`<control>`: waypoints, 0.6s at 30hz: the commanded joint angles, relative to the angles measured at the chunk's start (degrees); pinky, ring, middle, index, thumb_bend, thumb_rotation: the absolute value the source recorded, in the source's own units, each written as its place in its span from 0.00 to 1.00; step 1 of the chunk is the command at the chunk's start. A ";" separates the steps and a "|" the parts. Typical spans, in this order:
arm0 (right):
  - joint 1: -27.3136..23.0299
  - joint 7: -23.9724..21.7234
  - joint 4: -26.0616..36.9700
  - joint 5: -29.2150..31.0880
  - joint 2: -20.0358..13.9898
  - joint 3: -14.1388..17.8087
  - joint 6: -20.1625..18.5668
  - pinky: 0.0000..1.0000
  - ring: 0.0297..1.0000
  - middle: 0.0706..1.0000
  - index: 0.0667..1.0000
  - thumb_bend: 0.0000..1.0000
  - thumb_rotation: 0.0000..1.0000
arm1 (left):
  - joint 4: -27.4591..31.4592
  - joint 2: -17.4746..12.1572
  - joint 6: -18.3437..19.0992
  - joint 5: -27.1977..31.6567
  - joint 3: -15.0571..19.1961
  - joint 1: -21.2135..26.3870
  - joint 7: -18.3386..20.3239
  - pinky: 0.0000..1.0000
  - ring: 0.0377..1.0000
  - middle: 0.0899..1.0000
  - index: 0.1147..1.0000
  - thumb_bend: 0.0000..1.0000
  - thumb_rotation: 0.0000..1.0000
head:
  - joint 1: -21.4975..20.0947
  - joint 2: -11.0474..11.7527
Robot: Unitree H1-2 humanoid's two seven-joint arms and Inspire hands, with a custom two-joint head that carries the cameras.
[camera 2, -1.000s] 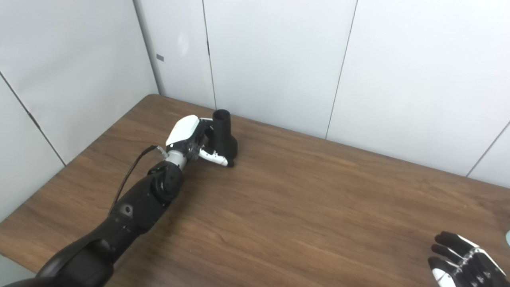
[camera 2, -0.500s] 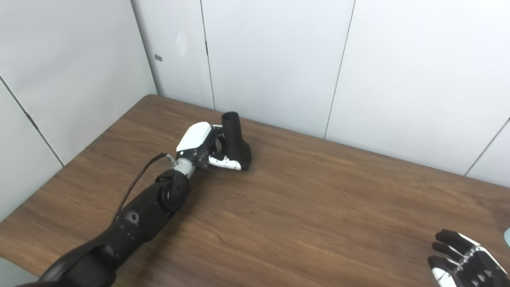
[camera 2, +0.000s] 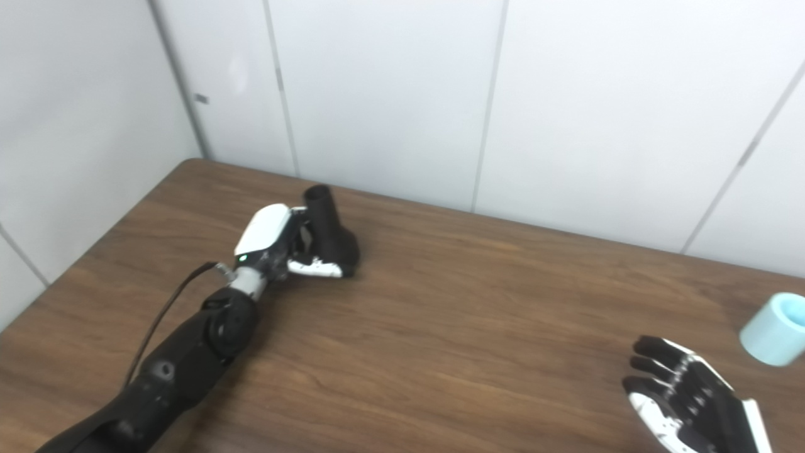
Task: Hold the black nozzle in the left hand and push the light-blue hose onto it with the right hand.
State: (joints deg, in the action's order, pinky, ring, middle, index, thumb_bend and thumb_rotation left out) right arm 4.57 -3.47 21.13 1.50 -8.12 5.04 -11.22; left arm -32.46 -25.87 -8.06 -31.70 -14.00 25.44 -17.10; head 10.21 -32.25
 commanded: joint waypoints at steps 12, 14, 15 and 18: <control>-4.80 4.51 3.33 -3.76 -1.11 5.09 0.77 0.59 0.68 0.69 0.65 0.21 0.00 | 2.36 0.70 -8.56 -0.97 -4.50 -4.05 5.13 0.20 0.34 0.44 0.43 0.50 0.00 | -7.37 0.41; -5.04 5.50 3.17 -3.95 -1.01 6.10 1.44 0.60 0.68 0.68 0.65 0.21 0.00 | 2.95 0.99 -9.59 -1.61 -5.33 -4.42 4.76 0.24 0.32 0.41 0.48 0.49 0.00 | -7.77 0.63; -5.16 5.97 3.21 -4.15 -1.00 6.54 1.53 0.60 0.68 0.68 0.65 0.21 0.00 | 3.18 1.12 -10.48 -2.06 -5.80 -4.56 4.32 0.27 0.33 0.41 0.49 0.49 0.00 | -8.00 0.68; -5.53 7.18 3.31 -4.35 -1.10 7.67 1.51 0.60 0.68 0.69 0.65 0.21 0.00 | 3.74 1.72 -13.84 -3.55 -6.95 -4.94 2.28 0.27 0.32 0.42 0.49 0.49 0.00 | -8.68 0.94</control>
State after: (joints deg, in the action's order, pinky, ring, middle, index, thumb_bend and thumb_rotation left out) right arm 0.80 2.70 23.36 -2.61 -8.75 11.95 -12.69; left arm -28.57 -26.76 -18.32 -34.02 -18.17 23.15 -15.15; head 1.50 -31.29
